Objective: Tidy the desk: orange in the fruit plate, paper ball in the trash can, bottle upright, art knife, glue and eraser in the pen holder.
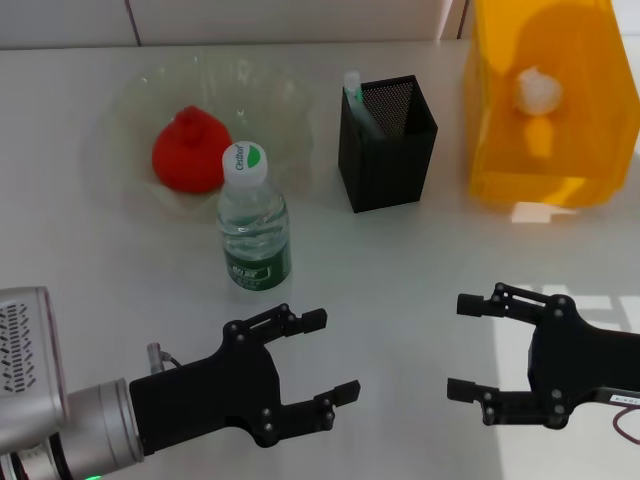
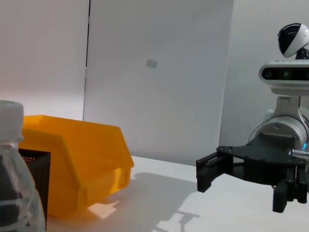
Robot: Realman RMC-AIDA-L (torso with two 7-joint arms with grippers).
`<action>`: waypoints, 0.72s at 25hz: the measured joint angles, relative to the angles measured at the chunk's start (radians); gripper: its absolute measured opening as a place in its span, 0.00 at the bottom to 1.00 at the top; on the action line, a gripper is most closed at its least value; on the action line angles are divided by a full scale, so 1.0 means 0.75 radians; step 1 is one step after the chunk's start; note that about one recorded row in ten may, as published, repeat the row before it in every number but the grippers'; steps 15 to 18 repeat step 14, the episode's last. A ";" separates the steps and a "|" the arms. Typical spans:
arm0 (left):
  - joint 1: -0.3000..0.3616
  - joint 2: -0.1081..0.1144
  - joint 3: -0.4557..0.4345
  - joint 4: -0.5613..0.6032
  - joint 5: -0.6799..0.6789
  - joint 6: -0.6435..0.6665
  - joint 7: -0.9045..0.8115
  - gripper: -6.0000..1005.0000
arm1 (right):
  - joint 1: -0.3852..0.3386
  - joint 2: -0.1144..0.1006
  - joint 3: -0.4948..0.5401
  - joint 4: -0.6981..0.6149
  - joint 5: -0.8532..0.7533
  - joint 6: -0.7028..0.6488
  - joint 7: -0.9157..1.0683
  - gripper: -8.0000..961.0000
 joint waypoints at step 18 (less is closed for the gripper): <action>0.002 0.000 -0.009 0.000 -0.004 0.003 0.033 0.78 | -0.009 0.003 0.005 0.006 -0.023 0.000 -0.002 0.86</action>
